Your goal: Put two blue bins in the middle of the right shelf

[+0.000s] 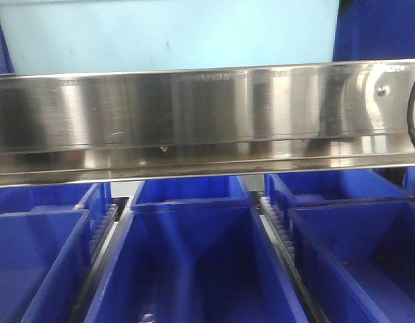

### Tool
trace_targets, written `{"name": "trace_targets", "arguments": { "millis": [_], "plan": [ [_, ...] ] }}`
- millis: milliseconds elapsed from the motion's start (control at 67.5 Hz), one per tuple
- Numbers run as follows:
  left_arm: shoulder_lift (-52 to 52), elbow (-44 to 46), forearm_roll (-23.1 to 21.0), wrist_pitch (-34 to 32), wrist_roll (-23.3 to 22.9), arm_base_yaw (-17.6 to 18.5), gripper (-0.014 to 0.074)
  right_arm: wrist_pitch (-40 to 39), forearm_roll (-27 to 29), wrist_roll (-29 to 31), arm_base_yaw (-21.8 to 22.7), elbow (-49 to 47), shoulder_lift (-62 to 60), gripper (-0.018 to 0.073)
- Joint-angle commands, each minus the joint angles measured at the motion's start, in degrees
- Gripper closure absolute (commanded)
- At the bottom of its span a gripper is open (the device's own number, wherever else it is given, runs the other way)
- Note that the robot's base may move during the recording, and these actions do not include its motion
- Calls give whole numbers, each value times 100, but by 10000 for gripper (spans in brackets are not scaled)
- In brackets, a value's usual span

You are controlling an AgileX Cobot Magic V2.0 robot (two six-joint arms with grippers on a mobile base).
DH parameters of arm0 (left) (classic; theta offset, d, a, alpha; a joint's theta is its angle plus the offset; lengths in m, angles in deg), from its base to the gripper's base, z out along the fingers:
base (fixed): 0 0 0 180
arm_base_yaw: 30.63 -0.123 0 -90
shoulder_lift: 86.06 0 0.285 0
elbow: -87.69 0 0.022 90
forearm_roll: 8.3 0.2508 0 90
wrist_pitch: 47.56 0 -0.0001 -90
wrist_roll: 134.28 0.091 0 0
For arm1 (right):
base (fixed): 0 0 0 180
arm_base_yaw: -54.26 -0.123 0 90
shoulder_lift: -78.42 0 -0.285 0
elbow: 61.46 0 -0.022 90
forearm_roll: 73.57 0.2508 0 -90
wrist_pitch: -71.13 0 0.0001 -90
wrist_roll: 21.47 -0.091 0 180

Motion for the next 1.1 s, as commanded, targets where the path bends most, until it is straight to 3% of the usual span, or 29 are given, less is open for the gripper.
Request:
{"name": "trace_targets", "arguments": {
  "millis": [0, 267, 637, 1082],
  "plan": [
    [164, 199, -521, -25, 38, 63, 707, -342, 23, 36, -26, -59, -207, 718],
    [625, 864, -524, -175, 38, 63, 707, -738, -13, 36, -26, -660, -693, 718],
    [837, 2218, -429, -310, 38, 63, 707, -705, -25, 36, -26, -2008, -769, 718],
    [813, 2244, -235, -238, 38, 63, 707, -692, -25, 36, -26, -2061, -769, 721]
  ]
}}
